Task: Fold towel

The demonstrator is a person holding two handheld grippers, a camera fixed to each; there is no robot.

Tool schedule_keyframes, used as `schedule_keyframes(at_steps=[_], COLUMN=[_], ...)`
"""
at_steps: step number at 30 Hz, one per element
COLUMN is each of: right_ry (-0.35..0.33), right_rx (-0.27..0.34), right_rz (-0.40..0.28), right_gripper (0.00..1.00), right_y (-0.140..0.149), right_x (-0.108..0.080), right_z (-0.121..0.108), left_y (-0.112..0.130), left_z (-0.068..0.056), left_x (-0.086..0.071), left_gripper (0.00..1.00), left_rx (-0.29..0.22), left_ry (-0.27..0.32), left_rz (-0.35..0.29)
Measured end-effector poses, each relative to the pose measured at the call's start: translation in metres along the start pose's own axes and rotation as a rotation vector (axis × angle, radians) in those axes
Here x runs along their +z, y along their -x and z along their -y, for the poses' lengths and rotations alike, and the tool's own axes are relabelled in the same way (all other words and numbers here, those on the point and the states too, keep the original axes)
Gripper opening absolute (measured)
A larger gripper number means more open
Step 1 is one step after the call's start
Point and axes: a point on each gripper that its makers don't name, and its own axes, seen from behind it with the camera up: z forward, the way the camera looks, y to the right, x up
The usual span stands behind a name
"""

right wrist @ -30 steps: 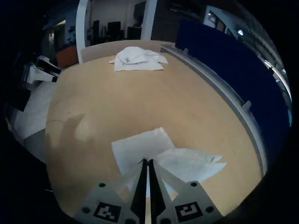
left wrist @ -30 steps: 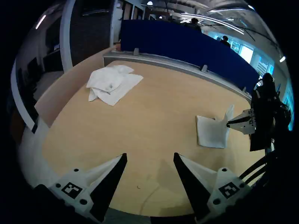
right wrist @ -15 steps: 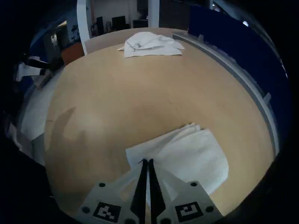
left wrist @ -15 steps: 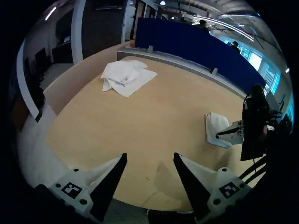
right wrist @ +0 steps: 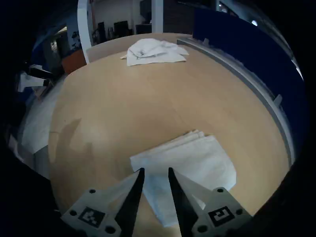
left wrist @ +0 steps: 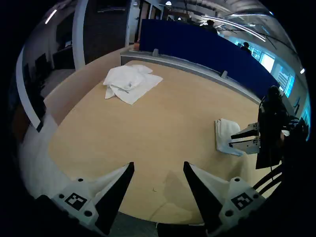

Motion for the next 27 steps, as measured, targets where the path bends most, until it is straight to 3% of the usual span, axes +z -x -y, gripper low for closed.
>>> schedule_keyframes(at_steps=[3,27], right_ry=[0.009,0.099], right_rx=[0.003,0.109], right_rz=[0.002,0.051], right_gripper=[0.63,0.64], right_y=[0.004,0.075], right_x=[-0.004,-0.049], right_z=[-0.001,-0.017], left_y=[-0.001,-0.004], left_z=[0.0,-0.014], left_x=[0.0,0.005], left_gripper=[0.92,0.92], left_rx=[0.0,0.01], left_ry=[0.0,0.019], left_rz=[-0.002,0.0])
